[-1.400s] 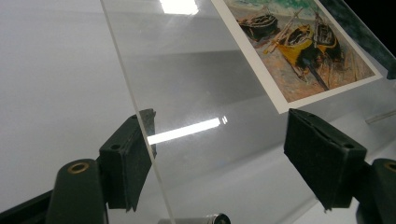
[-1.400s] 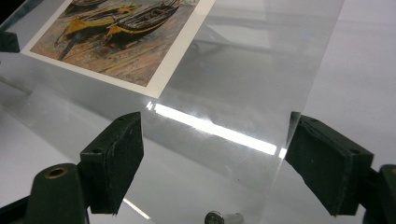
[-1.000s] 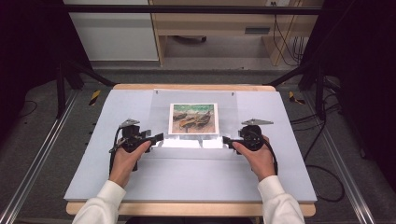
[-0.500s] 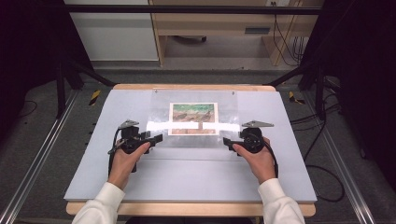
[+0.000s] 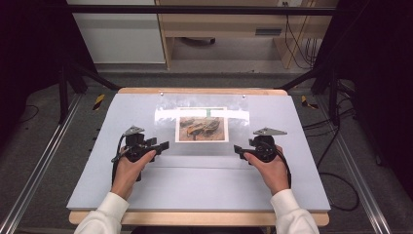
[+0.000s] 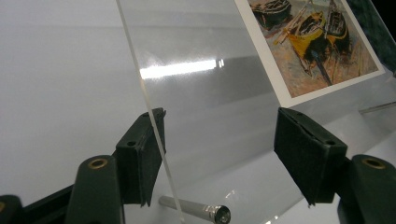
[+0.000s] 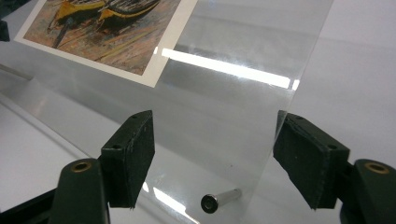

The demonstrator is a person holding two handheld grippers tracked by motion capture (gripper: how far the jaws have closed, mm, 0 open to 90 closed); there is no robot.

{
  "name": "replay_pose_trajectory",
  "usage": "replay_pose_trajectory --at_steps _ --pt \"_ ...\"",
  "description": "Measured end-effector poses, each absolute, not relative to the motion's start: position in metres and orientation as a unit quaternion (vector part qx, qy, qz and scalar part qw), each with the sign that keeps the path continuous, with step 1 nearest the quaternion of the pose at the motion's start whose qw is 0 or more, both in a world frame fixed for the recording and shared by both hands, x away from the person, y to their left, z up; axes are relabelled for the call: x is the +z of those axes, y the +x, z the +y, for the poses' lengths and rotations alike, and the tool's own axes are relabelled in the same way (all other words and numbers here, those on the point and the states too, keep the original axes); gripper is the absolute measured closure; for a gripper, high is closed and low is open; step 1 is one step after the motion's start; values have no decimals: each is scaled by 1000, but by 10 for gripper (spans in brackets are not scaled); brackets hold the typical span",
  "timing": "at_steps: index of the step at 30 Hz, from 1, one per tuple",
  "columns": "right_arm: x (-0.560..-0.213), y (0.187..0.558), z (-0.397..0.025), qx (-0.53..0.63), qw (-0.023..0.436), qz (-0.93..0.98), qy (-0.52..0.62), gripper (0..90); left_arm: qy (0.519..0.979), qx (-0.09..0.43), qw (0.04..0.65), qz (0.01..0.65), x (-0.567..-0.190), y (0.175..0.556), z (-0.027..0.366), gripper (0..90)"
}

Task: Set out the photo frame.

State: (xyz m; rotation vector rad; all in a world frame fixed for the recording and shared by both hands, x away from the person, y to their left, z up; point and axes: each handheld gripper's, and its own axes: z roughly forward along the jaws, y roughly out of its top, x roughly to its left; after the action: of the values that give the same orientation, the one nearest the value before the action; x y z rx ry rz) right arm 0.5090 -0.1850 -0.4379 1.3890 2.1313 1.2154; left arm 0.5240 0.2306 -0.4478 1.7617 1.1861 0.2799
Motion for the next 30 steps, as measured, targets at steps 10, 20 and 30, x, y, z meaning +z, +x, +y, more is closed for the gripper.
replay_pose_trajectory --at_steps 10,20,30 --pt "-436 503 -184 421 165 748 486 334 728 122 474 481 -447 519 230 342" --pt "-436 496 -185 419 172 749 484 377 729 126 477 475 -448 513 233 365" --pt "-436 490 -185 414 178 750 483 410 728 132 478 474 -448 507 233 385"
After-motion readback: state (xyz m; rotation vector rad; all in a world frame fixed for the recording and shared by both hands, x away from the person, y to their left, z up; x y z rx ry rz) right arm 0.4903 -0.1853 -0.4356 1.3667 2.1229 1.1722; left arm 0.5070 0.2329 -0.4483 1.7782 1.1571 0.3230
